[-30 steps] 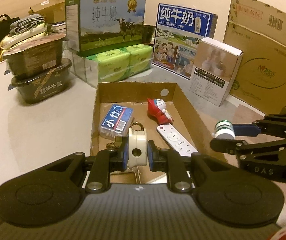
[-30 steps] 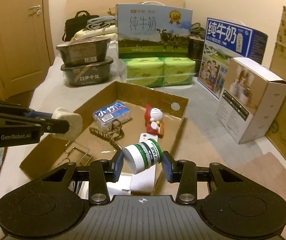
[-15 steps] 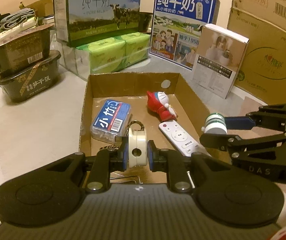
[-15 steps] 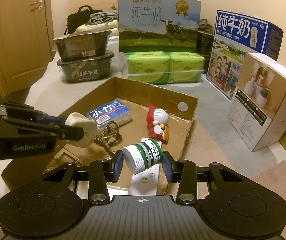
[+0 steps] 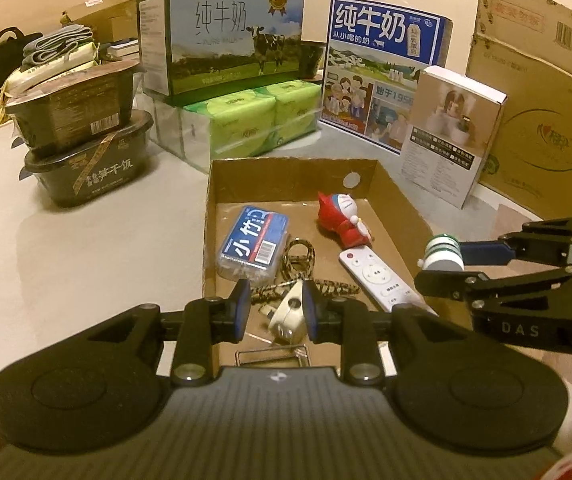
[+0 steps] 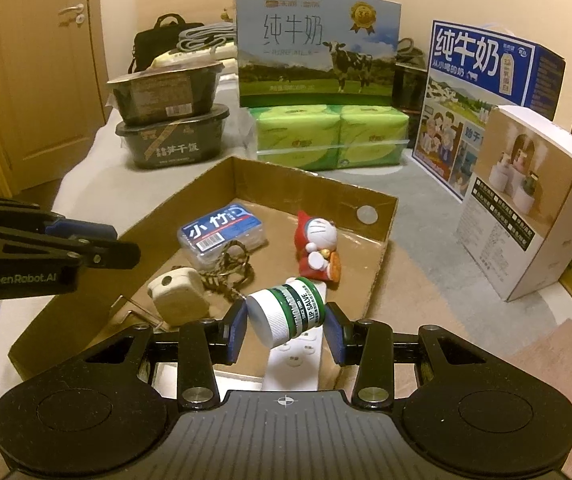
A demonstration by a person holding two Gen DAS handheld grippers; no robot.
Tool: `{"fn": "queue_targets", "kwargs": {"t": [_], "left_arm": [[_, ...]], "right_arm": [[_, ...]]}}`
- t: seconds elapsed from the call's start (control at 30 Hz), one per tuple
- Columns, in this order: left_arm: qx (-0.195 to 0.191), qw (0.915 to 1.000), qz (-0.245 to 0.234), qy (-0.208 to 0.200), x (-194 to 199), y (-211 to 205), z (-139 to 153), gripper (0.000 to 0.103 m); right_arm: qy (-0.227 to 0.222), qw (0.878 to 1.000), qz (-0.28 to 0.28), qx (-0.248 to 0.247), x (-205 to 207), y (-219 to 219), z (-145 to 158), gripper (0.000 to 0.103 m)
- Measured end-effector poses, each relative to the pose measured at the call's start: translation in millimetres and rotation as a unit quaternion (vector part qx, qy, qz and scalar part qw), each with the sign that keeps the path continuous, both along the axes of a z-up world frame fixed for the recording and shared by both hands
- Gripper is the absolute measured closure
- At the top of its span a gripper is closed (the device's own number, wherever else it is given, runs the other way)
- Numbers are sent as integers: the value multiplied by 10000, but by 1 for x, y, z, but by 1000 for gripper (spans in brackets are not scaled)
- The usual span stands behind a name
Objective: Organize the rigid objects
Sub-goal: 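Lower both items into the tray and open both tools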
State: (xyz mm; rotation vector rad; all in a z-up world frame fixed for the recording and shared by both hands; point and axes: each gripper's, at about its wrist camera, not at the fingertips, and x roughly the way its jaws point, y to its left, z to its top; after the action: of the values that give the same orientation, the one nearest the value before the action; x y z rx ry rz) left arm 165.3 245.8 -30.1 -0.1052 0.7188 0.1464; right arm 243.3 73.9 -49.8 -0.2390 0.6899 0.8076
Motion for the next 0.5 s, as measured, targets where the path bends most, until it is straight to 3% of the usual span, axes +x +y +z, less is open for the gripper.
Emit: {"fn": "queue_targets", "kwargs": {"t": [0.5], "left_arm": [[-68, 9999, -71, 118, -6, -2, -4, 79]], "right_arm": [[62, 10000, 19, -46, -5, 6, 1, 61]]}}
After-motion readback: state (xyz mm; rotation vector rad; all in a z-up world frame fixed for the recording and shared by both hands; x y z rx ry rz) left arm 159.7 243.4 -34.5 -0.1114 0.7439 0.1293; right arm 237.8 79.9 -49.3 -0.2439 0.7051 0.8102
